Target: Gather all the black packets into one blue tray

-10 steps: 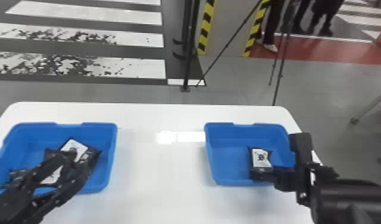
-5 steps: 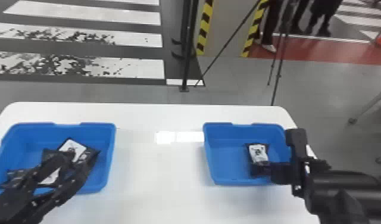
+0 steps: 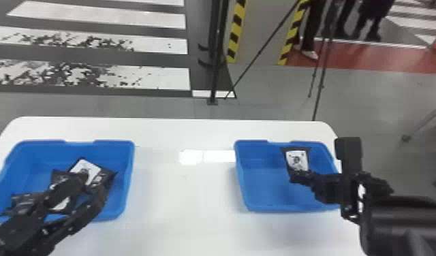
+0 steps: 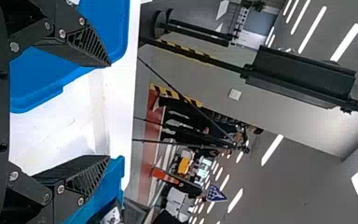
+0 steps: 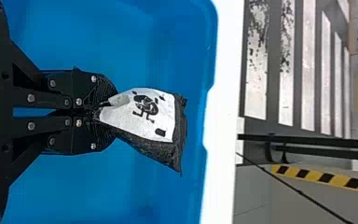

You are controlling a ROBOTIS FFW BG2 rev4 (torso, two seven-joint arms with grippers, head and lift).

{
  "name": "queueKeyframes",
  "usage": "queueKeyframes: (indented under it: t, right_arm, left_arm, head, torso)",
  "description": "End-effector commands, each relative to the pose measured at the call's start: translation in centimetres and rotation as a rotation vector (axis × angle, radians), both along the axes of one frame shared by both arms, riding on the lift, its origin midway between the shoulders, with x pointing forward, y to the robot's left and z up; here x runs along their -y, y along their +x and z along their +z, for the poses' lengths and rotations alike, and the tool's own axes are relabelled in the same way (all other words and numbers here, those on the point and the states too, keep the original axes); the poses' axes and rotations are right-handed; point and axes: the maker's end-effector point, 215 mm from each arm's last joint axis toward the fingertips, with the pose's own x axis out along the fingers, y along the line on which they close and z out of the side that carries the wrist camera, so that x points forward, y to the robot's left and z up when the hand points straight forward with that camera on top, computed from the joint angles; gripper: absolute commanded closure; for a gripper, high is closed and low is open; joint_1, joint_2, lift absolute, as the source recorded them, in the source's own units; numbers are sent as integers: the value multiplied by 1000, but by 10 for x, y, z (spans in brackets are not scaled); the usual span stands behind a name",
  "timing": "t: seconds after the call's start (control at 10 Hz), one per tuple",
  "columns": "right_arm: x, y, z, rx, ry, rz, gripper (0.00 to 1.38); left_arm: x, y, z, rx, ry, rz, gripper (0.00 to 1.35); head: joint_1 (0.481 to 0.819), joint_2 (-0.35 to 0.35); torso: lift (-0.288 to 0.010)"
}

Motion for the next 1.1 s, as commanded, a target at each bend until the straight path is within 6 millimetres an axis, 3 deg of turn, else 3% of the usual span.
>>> queueKeyframes:
  t: [0.0,0.2,0.4,0.6,0.7,1.0]
  right_arm:
    - [-18,-3,35,75,-30,50,1276]
    - [-80,-12,78,170,-13,186,1276]
    - [-139,-23,100,209,30,308,1276]
    - [-173,-37,112,226,86,376,1276]
    - [-196,-47,112,219,141,425,1276]
    - [-238,-57,139,260,166,551,1276]
  left_arm:
    - [4,2,-3,-28,-12,-24,355]
    - [37,10,19,-27,-110,-133,354]
    - [79,15,41,-20,-158,-273,355]
    - [116,11,51,-85,-261,-367,377]
    - [124,12,57,-86,-268,-389,406]
    - [152,9,70,-133,-340,-485,447]
  head:
    - [695,-162]
    - [695,-143]
    - [695,-109]
    - [695,-92]
    - [695,-92]
    - [695,-65]
  torso:
    - [-110]
    - [-110]
    - [-110]
    - [-110]
    - [-110]
    - [-110]
